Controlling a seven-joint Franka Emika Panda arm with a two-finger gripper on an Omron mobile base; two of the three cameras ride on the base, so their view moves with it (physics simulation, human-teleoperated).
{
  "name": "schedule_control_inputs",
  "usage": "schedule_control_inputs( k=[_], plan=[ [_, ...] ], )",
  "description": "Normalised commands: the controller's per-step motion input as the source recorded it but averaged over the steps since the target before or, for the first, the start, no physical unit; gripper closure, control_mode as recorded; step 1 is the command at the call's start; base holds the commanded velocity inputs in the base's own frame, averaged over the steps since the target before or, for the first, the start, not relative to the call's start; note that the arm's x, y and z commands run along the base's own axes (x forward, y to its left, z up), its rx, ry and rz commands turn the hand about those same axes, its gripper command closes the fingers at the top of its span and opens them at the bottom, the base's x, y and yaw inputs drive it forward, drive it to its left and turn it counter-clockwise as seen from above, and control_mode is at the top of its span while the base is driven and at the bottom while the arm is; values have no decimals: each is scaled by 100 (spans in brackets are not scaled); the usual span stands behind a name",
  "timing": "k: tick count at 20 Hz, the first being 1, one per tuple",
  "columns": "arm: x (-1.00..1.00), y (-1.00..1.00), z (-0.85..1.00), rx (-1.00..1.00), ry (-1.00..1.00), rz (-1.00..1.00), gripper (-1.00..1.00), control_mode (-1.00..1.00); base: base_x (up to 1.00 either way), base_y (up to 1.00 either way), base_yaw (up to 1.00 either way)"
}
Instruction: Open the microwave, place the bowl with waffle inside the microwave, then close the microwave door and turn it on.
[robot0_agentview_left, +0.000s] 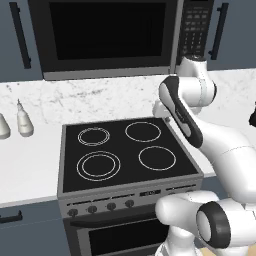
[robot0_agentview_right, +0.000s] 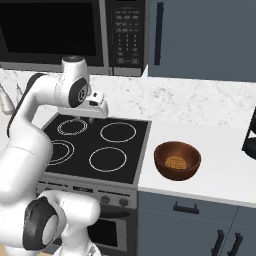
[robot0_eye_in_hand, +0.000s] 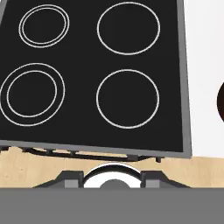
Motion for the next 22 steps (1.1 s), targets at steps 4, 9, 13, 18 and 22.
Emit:
schedule_control_inputs(
  k=[4, 9, 13, 18, 22],
  plan=[
    [-22, 0, 2, 0, -8, 3, -100, -100, 0, 0, 0],
    [-53, -1, 32, 0, -30, 1, -100, -100, 0, 0, 0],
    [-44, -4, 53, 0, -30, 0, -100, -100, 0, 0, 0],
    [-13, -6, 64, 0, -17, -3, -100, -100, 0, 0, 0],
    [0, -13, 73, 0, -12, -8, -100, -100, 0, 0, 0]
  ],
)
